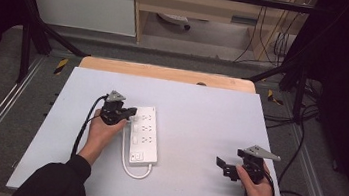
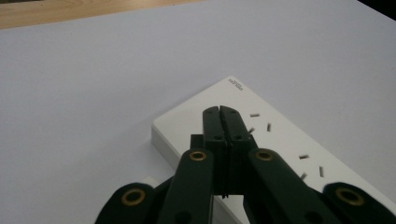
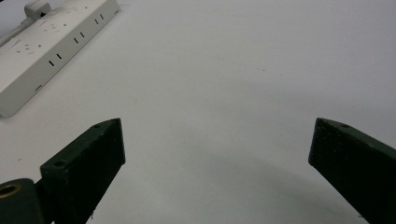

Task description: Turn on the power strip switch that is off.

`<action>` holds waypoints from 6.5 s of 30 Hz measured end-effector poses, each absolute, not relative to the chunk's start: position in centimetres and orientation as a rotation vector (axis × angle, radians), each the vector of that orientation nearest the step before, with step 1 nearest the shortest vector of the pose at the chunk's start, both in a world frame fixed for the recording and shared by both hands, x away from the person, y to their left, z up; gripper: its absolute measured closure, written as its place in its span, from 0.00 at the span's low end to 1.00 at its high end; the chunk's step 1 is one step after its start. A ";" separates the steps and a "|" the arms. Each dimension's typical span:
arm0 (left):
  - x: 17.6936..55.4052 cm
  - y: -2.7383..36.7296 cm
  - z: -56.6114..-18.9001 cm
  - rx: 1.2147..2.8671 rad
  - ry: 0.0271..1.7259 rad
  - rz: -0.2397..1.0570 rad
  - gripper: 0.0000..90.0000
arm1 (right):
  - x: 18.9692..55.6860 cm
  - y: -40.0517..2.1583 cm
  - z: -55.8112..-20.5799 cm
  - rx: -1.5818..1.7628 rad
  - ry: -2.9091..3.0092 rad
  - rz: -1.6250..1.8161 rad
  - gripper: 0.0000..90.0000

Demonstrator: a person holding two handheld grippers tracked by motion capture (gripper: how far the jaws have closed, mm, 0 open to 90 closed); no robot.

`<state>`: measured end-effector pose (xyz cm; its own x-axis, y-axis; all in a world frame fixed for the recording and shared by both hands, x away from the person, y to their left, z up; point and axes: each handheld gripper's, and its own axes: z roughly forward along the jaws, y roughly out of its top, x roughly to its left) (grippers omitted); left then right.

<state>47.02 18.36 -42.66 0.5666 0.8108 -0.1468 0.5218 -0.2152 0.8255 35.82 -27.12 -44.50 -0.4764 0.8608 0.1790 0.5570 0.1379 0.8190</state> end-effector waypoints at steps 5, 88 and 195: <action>46.8 18.3 -42.8 1.898 1.074 0.389 1.00 | 35.8 -27.1 -44.5 1.369 2.087 1.265 0.04; 45.9 17.7 -44.4 1.928 1.036 0.382 1.00 | 35.8 -27.2 -44.4 1.375 2.080 1.267 0.04; 42.1 22.8 -39.3 1.774 1.032 0.411 0.08 | 35.9 -27.3 -44.4 1.375 2.070 1.276 0.04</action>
<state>42.13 22.84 -39.27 0.5777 0.7967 -0.1776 0.4564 -0.1349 0.8795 35.87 -27.31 -44.45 -0.4700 0.8633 0.1839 0.5520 0.1249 0.8245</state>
